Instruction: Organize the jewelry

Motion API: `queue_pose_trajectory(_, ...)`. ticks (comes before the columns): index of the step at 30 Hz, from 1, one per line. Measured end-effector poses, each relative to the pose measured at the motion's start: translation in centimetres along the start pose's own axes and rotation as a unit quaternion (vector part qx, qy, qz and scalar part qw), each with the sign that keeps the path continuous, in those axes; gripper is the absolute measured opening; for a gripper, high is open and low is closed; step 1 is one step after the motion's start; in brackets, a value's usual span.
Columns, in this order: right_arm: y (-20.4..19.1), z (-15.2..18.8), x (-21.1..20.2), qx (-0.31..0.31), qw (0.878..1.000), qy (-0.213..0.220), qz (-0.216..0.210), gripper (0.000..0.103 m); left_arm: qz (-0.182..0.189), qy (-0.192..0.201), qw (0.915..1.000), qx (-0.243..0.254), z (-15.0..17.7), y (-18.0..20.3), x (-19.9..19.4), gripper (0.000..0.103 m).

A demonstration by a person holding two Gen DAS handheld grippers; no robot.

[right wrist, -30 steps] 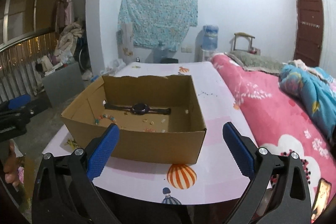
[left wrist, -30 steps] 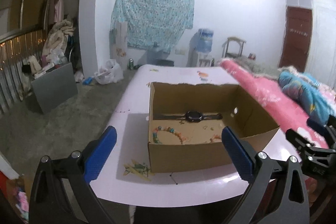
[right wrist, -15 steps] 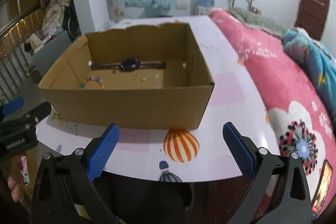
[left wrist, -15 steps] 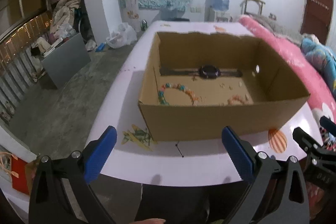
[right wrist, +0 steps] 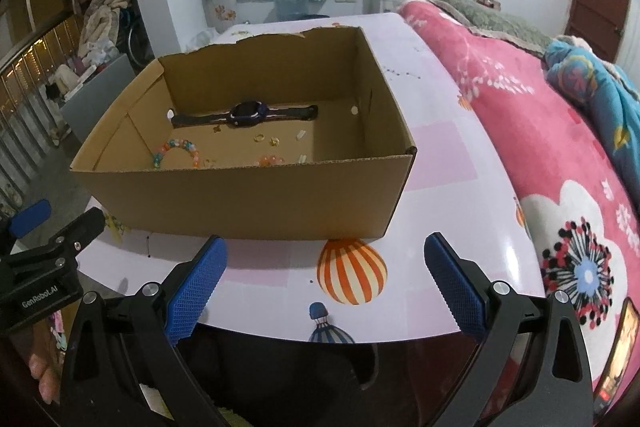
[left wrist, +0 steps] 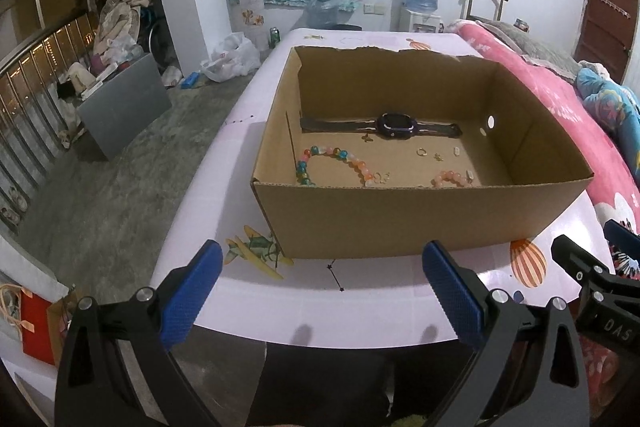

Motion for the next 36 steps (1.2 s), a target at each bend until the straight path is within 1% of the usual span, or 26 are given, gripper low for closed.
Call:
queue_pose_trajectory(14,0.0,-0.34,-0.02,-0.005,1.0,-0.002,-0.002,0.095,0.01,-0.021,0.9995,-0.021,0.26,-0.31,0.42,0.098)
queue_pose_trajectory(36,-0.01,-0.67,0.23,-0.007,1.0,-0.004,-0.004,0.095,0.006,-0.028,0.9991,-0.032,0.27,-0.79,0.74,0.097)
Point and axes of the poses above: each gripper's, at about its wrist camera, not at the fingertips, and x roughly the way its jaws point, y to its right, z to its underside, the point moved 3 cm from there along x, roughly the way its jaws point, and after that the axes turned 8 degrees about -z, right-handed, at the moved point
